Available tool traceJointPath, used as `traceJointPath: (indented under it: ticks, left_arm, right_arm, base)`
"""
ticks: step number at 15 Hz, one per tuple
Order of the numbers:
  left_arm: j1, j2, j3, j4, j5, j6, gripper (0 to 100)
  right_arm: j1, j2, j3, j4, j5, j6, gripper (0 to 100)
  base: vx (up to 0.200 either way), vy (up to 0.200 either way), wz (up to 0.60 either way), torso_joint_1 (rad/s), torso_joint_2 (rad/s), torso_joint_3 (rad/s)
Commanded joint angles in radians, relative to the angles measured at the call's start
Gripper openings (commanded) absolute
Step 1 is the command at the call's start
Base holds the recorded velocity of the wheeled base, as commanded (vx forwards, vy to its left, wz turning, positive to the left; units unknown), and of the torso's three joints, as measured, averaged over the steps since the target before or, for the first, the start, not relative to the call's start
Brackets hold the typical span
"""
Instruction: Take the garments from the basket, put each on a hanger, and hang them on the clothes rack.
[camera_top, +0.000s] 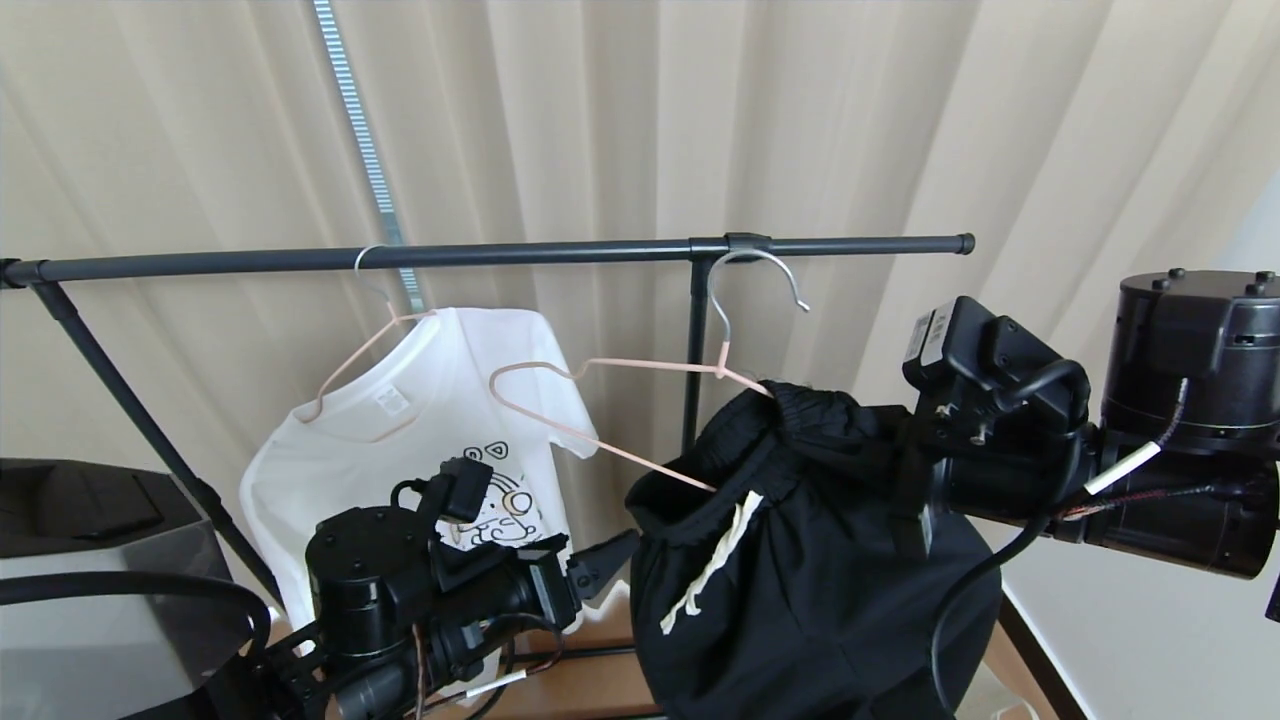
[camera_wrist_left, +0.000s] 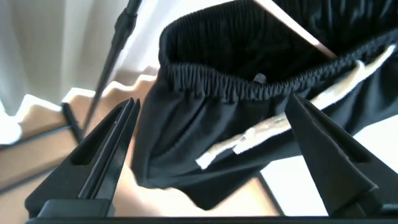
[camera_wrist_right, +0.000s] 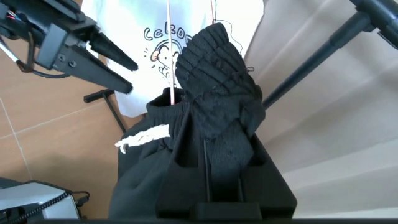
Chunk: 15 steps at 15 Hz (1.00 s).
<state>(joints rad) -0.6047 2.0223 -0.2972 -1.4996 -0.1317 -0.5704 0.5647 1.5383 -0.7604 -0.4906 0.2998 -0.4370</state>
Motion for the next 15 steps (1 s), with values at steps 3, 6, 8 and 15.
traceJointPath:
  ticks: [3, 6, 8, 15]
  left_arm:
    - [0.074, 0.064, 0.115, -0.071, -0.111, -0.106, 100]
    - [0.128, 0.122, 0.075, -0.071, -0.161, -0.155, 100]
    - [0.158, 0.124, 0.053, -0.071, -0.213, -0.155, 100]
    - [0.171, 0.101, -0.016, -0.071, -0.264, -0.155, 100]
  right_arm:
    - [-0.003, -0.032, 0.006, 0.000, 0.007, 0.014, 0]
    - [-0.003, -0.070, 0.029, 0.001, 0.099, 0.015, 0]
    - [-0.002, -0.090, 0.044, 0.001, 0.110, 0.014, 0]
    - [0.001, -0.092, 0.055, 0.001, 0.130, 0.014, 0]
  base:
    - [0.000, 0.000, 0.00, 0.000, 0.00, 0.000]
    - [0.000, 0.000, 0.00, 0.000, 0.00, 0.000]
    - [0.000, 0.000, 0.00, 0.000, 0.00, 0.000]
    - [0.000, 0.000, 0.00, 0.000, 0.00, 0.000]
